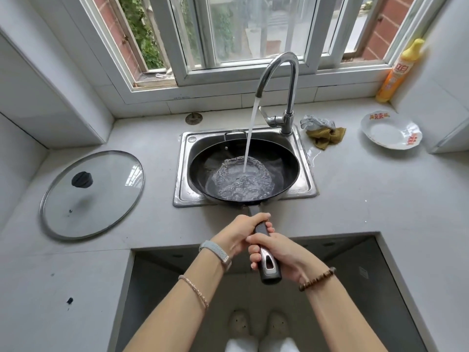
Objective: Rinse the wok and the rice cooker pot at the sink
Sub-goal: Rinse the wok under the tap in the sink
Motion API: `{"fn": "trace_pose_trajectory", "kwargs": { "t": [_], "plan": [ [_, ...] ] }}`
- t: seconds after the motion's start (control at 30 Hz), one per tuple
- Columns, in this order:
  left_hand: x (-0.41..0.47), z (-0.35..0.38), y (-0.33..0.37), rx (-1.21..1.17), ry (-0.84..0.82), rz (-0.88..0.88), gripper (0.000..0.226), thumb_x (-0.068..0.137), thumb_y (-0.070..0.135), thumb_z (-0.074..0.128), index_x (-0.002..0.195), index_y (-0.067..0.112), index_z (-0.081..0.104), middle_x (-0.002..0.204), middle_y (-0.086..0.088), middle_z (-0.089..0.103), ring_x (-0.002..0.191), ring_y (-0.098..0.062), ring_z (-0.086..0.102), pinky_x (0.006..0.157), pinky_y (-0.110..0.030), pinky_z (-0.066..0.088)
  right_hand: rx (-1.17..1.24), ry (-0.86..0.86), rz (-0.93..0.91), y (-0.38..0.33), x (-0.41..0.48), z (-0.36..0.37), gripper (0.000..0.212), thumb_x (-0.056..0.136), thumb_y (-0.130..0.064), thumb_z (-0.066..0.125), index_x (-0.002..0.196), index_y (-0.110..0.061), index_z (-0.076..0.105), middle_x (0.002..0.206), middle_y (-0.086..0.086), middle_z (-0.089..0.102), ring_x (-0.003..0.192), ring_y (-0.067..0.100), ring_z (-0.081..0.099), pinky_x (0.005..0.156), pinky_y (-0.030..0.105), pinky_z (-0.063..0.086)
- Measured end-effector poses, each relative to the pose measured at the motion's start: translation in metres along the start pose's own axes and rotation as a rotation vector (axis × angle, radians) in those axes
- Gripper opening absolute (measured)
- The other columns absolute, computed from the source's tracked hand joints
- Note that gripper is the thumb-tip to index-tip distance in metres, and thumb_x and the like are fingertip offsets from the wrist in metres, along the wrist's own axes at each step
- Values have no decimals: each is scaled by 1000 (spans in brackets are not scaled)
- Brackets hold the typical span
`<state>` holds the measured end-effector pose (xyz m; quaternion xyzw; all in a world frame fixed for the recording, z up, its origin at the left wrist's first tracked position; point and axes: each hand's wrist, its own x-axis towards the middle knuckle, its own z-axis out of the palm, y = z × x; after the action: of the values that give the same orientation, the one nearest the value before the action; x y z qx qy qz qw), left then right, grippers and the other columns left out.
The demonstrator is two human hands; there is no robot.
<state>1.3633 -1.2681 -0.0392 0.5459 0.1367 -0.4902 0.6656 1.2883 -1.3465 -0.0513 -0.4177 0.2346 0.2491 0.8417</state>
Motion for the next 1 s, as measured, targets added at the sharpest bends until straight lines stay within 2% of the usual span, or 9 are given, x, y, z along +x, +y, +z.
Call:
{"fn": "trace_pose_trajectory", "kwargs": {
  "t": [0.13, 0.37, 0.53, 0.7, 1.0],
  "plan": [
    [0, -1, 1, 7, -3, -6, 30, 95, 16, 59, 66, 6, 56, 55, -3, 60, 49, -12, 59, 57, -21, 52, 45, -24, 44, -1, 0, 2, 22, 100, -12, 39, 82, -18, 48, 66, -2, 47, 52, 10, 45, 49, 24, 41],
    [-2, -5, -37, 65, 24, 55, 26, 93, 19, 63, 73, 4, 57, 60, -6, 60, 52, -13, 61, 53, -24, 53, -64, -13, 113, 32, -7, -17, 20, 100, -10, 42, 82, -12, 51, 66, 2, 53, 56, 16, 50, 53, 28, 45],
    [-3, -9, -61, 100, 17, 56, 22, 93, 20, 64, 82, 2, 56, 64, -7, 62, 53, -14, 62, 54, -24, 53, -119, 86, 166, 58, -6, -31, 17, 97, -7, 48, 81, -11, 53, 66, 5, 55, 56, 18, 54, 55, 31, 48],
    [-2, -9, -69, 89, 30, 40, 23, 91, 20, 66, 79, 3, 58, 63, -6, 63, 55, -14, 63, 55, -25, 54, -154, 150, 148, 66, -4, -34, 10, 94, -6, 52, 86, -11, 54, 69, 5, 57, 57, 17, 57, 57, 31, 50],
    [-2, -8, -36, 27, 67, 35, 27, 91, 21, 66, 70, 5, 59, 58, -5, 61, 52, -14, 61, 54, -24, 53, -151, 118, 42, 30, -9, -1, 16, 98, -14, 47, 84, -17, 52, 67, 1, 52, 50, 14, 52, 49, 28, 46]
  ]
}}
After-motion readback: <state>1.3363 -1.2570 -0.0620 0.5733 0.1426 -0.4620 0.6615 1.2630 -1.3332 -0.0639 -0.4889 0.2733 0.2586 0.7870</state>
